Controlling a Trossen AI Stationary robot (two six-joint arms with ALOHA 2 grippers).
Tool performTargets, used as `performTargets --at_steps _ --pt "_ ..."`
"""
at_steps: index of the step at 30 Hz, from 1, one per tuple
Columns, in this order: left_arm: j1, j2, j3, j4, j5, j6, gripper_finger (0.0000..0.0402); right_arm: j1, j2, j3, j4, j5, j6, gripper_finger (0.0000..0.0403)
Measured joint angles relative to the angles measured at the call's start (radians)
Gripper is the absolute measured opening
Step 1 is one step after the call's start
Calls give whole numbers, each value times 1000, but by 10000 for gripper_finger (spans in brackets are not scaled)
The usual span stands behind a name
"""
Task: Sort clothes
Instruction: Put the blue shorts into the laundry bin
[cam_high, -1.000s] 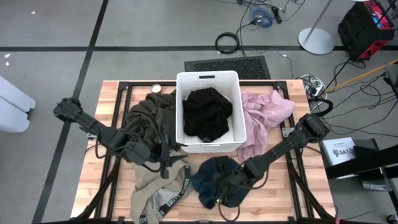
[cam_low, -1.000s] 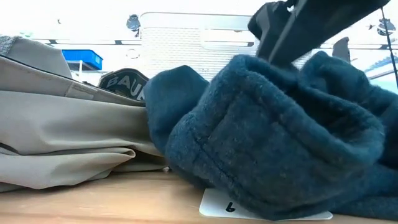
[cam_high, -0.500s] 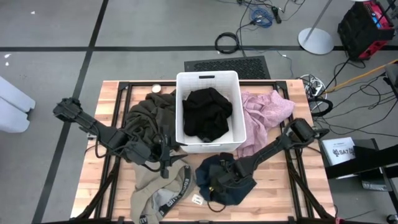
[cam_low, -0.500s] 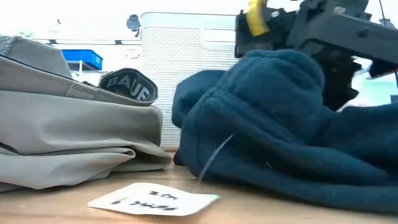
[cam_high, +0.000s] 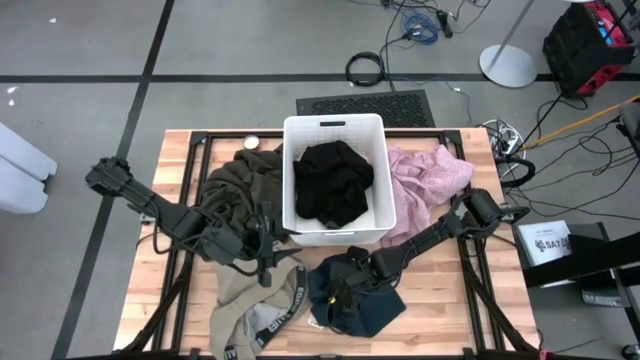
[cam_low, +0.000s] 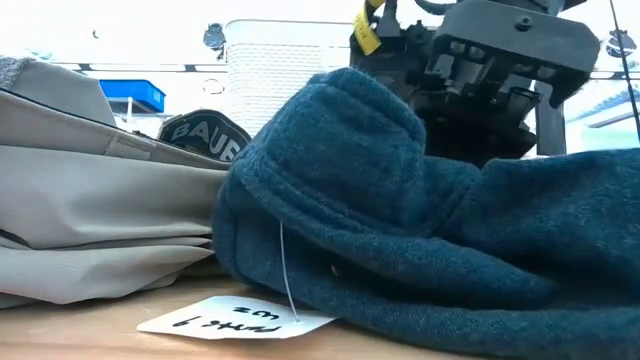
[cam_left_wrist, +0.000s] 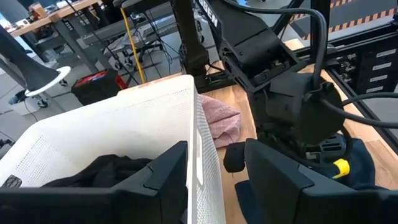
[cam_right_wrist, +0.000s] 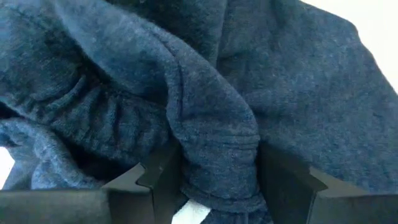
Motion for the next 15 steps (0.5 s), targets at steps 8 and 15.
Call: performTargets --at_steps 8,15 --pt "-1 0 0 0 14 0 170 10 1 -1 1 26 -23 187" --pt "-1 0 0 0 14 0 170 7 0 -1 -2 -4 -15 187"
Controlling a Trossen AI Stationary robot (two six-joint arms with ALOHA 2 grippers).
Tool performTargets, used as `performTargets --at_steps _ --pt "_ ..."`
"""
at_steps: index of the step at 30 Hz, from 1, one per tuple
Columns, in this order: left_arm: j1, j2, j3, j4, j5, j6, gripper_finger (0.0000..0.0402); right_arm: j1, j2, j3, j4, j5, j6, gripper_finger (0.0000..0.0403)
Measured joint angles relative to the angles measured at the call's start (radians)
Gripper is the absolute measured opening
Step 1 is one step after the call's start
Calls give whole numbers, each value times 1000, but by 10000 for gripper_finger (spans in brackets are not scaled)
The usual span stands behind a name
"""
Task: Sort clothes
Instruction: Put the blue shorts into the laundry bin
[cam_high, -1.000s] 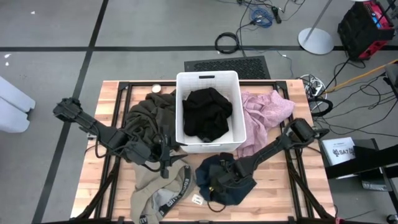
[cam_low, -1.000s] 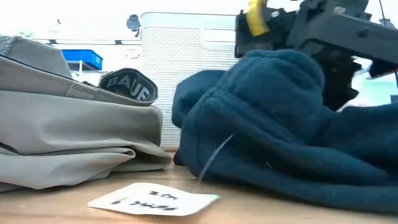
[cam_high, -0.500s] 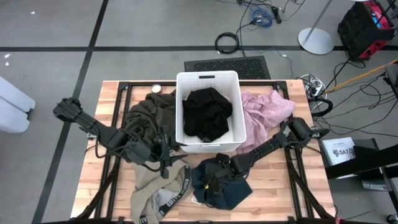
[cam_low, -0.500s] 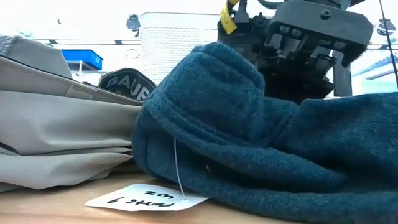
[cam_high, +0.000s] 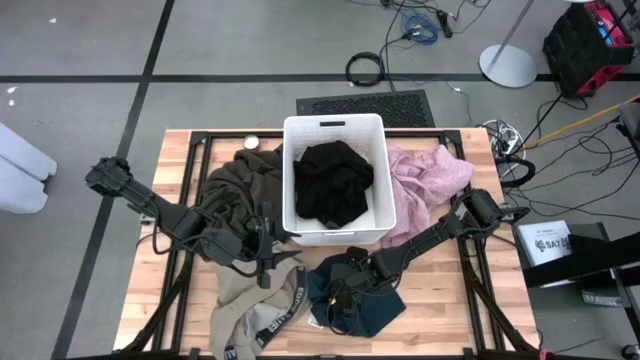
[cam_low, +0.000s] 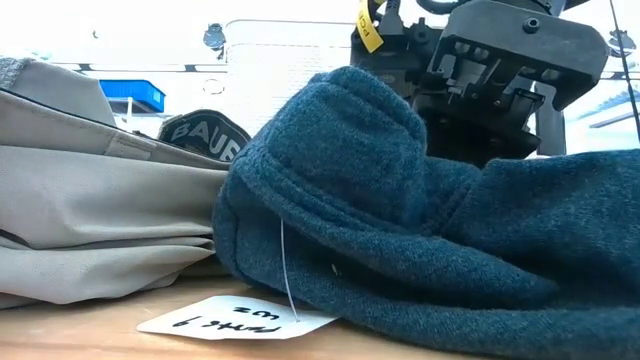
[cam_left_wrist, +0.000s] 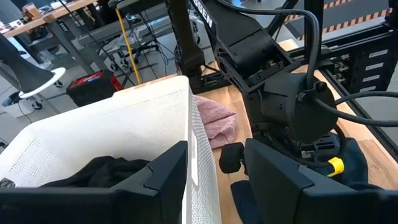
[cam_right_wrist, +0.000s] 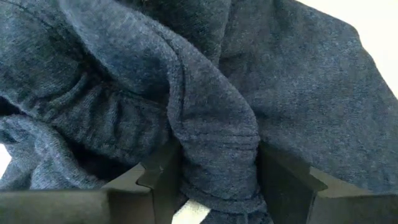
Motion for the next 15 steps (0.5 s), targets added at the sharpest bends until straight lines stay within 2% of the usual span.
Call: performTargets --at_steps 5,13,15 --pt "0 0 0 0 0 0 170 0 1 3 -29 2 -4 157" --pt "0 0 0 0 0 -1 170 -3 0 2 -45 -1 -8 30" --pt "0 0 0 0 0 -1 170 -3 0 1 -43 -1 -11 12"
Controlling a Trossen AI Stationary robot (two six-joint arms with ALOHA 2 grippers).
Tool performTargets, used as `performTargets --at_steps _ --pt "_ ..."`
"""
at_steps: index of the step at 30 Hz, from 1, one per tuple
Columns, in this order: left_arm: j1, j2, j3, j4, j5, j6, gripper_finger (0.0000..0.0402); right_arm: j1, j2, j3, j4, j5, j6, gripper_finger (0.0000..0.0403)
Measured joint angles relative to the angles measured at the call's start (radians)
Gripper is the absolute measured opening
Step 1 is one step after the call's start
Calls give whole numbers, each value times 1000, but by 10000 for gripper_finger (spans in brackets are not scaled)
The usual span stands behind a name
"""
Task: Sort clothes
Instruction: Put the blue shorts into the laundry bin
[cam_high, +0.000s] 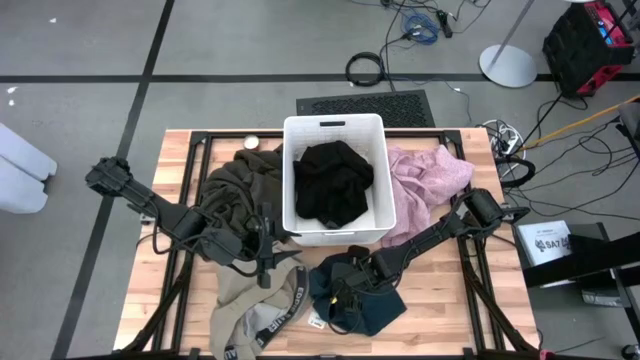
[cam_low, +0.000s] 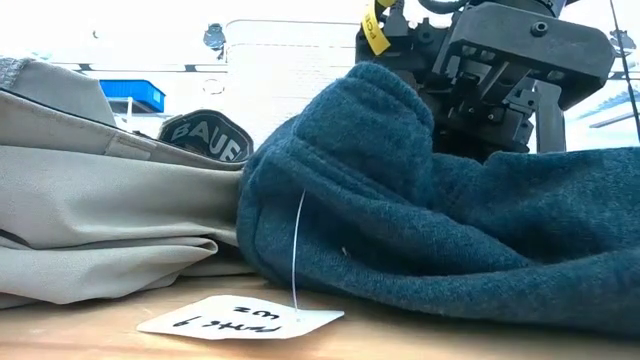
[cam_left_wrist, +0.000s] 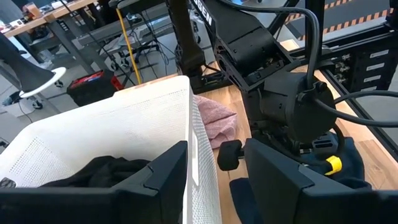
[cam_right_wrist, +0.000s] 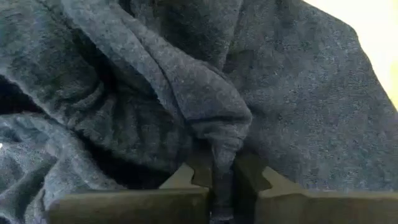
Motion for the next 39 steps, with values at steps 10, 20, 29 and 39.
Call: performTargets --at_steps 10,20,29,39 --pt "0 0 0 0 0 0 170 15 -102 -11 41 -36 -15 10" --pt "0 0 0 -1 0 1 170 70 -338 -6 67 32 -82 8" --pt "0 0 0 -2 0 1 170 113 -573 -6 258 132 -357 7" --pt "0 0 0 -4 -1 0 171 42 -811 -3 610 134 -822 8"
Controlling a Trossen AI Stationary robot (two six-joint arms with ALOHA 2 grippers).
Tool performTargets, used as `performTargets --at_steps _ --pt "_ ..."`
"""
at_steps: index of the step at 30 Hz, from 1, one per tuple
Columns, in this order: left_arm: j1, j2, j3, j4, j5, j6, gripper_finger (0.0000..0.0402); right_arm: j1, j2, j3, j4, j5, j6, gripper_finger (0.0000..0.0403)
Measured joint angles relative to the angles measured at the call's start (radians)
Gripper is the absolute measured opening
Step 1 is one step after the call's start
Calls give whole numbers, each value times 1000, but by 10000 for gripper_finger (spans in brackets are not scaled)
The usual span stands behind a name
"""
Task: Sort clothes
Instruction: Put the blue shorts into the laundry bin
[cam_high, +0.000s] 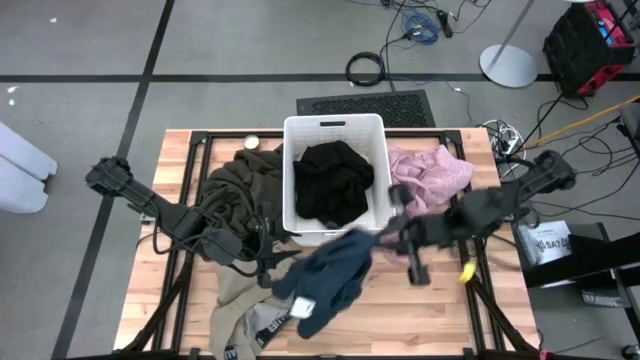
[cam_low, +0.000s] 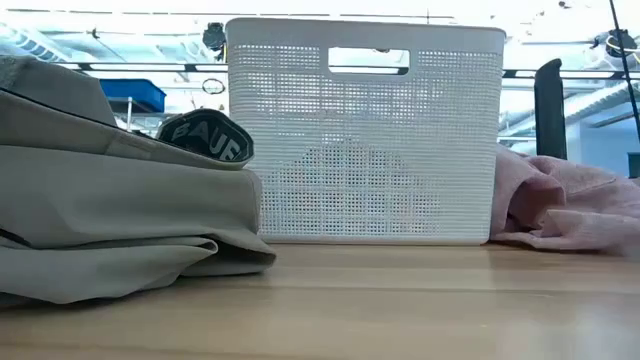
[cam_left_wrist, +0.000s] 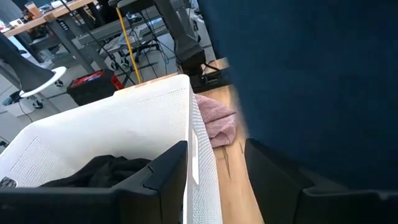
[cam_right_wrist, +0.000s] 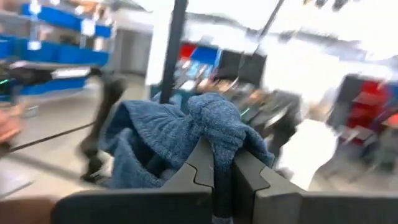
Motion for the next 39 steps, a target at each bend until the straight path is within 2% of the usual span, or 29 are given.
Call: performTargets --at_steps 3,7,14,19,25,30,39 --pt "0 0 0 0 0 0 170 -75 -64 0 8 2 -68 8" --pt "0 0 0 0 0 0 170 -197 -116 0 0 4 -80 8" --pt "0 0 0 0 0 0 170 -406 -111 1 -104 -14 -16 8" --pt "0 0 0 0 0 0 170 -536 -48 1 -208 -153 103 8" --pt "0 0 0 -2 0 0 170 -631 79 1 -221 -319 197 8" --pt "0 0 0 -5 0 0 170 -703 171 1 -246 -328 244 8" --pt "0 0 0 -34 1 -1 170 -840 255 1 -522 -317 336 8"
